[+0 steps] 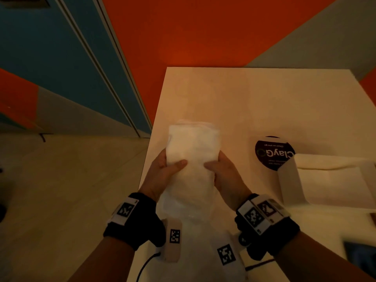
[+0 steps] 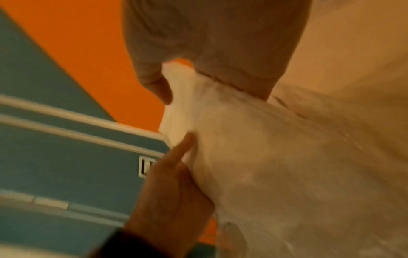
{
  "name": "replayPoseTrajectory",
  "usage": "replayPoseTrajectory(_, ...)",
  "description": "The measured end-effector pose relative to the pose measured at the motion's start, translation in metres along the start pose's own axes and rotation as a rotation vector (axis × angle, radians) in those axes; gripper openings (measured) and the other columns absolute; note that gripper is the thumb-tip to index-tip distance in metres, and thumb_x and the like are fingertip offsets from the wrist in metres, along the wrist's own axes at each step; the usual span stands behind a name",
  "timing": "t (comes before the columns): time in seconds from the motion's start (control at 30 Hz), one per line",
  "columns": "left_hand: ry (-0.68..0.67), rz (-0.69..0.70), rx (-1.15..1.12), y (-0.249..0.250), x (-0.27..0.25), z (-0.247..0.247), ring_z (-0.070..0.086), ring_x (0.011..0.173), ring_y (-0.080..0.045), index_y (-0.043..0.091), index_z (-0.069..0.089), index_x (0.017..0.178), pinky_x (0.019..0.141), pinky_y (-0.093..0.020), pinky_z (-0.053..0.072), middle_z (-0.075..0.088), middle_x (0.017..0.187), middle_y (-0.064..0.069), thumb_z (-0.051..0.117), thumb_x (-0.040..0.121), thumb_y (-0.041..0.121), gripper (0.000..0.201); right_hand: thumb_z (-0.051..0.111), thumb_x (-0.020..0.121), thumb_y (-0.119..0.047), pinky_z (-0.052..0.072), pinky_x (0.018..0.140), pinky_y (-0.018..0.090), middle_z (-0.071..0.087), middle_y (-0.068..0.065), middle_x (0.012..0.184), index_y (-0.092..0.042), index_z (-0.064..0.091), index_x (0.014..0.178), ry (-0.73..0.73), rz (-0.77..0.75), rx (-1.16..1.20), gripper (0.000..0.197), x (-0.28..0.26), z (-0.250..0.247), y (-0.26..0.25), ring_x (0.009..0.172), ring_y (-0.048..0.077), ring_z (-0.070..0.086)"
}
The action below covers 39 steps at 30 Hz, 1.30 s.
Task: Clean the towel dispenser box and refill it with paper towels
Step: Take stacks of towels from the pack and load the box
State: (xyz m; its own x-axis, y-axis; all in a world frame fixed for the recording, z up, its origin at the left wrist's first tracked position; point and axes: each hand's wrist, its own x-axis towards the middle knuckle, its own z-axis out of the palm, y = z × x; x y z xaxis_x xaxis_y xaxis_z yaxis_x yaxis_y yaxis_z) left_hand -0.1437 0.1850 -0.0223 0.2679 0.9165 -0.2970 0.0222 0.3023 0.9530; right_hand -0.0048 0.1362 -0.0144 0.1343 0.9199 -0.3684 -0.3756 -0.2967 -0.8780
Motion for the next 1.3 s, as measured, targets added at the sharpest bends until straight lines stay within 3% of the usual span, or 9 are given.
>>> replayPoseTrajectory(0.13, -0.038, 0.006, 0.035, 0.002, -0.003, 0.011, 0.060, 0.085, -0.006, 0.018, 0.052, 0.118, 0.058, -0.010, 0.054, 0.062, 0.096, 0.007, 0.063, 0.081, 0.010, 0.040, 0.053, 0.081, 0.005, 0.046, 0.096, 0.055, 0.056, 0.013, 0.126, -0.027, 0.047, 0.115, 0.113, -0.073, -0.215, 0.047, 0.000, 0.008, 0.005, 0.114, 0.031, 0.054)
replayPoseTrajectory(0.33, -0.001, -0.003, 0.048, 0.020, 0.000, 0.004, 0.067, 0.075, -0.009, 0.023, 0.062, 0.100, 0.061, -0.024, 0.057, 0.069, 0.093, 0.001, 0.064, 0.080, 0.015, 0.022, 0.055, 0.079, 0.006, 0.050, 0.089, 0.054, 0.062, 0.012, 0.115, -0.024, 0.054, 0.104, 0.073, -0.015, -0.179, 0.039, -0.002, -0.001, -0.008, 0.105, 0.032, 0.060)
replayPoseTrajectory(0.47, 0.065, 0.009, -0.234, 0.037, 0.003, 0.005, 0.067, 0.085, -0.018, 0.009, 0.057, 0.117, 0.064, -0.027, 0.060, 0.068, 0.103, -0.006, 0.058, 0.084, 0.013, 0.033, 0.062, 0.079, 0.002, 0.053, 0.087, 0.046, 0.064, 0.015, 0.113, -0.012, 0.058, 0.109, -0.012, 0.085, -0.217, 0.034, -0.005, 0.003, -0.006, 0.101, 0.032, 0.061)
replayPoseTrajectory(0.63, 0.160, 0.048, -0.385, 0.052, 0.004, 0.001, 0.069, 0.080, -0.012, 0.015, 0.062, 0.105, 0.065, -0.027, 0.060, 0.068, 0.100, -0.001, 0.055, 0.087, 0.016, 0.020, 0.059, 0.081, 0.007, 0.058, 0.066, 0.027, 0.067, 0.009, 0.088, -0.015, 0.062, 0.089, -0.146, 0.187, -0.249, 0.023, -0.014, -0.005, 0.001, 0.071, 0.019, 0.066)
replayPoseTrajectory(0.73, 0.223, 0.038, -0.444, 0.056, 0.003, -0.003, 0.064, 0.096, -0.018, 0.013, 0.056, 0.118, 0.076, -0.034, 0.057, 0.064, 0.115, -0.006, 0.054, 0.089, 0.020, 0.030, 0.050, 0.083, 0.014, 0.056, 0.064, 0.023, 0.066, 0.007, 0.086, -0.009, 0.062, 0.081, -0.151, 0.194, -0.254, 0.026, -0.019, -0.012, 0.001, 0.069, 0.013, 0.065)
replayPoseTrajectory(0.83, 0.226, 0.087, -0.382, 0.058, -0.001, -0.002, 0.065, 0.089, -0.010, 0.017, 0.058, 0.110, 0.070, -0.026, 0.059, 0.065, 0.104, 0.002, 0.052, 0.090, 0.017, 0.021, 0.049, 0.084, 0.008, 0.050, 0.076, 0.025, 0.060, 0.005, 0.103, -0.016, 0.058, 0.097, 0.052, 0.023, -0.099, 0.029, -0.021, -0.017, -0.003, 0.092, 0.018, 0.059)
replayPoseTrajectory(0.93, 0.265, 0.120, -0.282, 0.058, -0.005, 0.003, 0.065, 0.096, -0.017, 0.019, 0.060, 0.104, 0.084, -0.037, 0.055, 0.066, 0.106, -0.001, 0.055, 0.088, 0.017, 0.017, 0.052, 0.076, -0.014, 0.040, 0.093, 0.025, 0.053, -0.003, 0.113, -0.028, 0.052, 0.102, 0.329, -0.484, -0.226, 0.030, -0.029, -0.007, -0.032, 0.111, 0.015, 0.048)
replayPoseTrajectory(1.07, 0.256, 0.123, -0.260, 0.061, -0.006, 0.013, 0.062, 0.105, -0.030, 0.008, 0.056, 0.118, 0.089, -0.043, 0.052, 0.063, 0.118, -0.015, 0.055, 0.088, 0.019, 0.032, 0.053, 0.078, -0.027, 0.037, 0.087, 0.027, 0.059, 0.007, 0.103, -0.012, 0.062, 0.098, -0.121, -0.967, -0.946, 0.026, -0.024, 0.026, -0.052, 0.098, 0.017, 0.049)
replayPoseTrajectory(1.3, 0.303, 0.032, -0.370, 0.061, -0.008, 0.007, 0.060, 0.107, -0.029, 0.010, 0.053, 0.122, 0.089, -0.045, 0.051, 0.062, 0.121, -0.012, 0.053, 0.089, 0.021, 0.034, 0.049, 0.083, -0.031, 0.031, 0.085, 0.029, 0.063, 0.010, 0.111, -0.019, 0.057, 0.105, -0.278, -0.968, -1.537, 0.027, -0.019, -0.018, 0.018, 0.105, 0.020, 0.043)
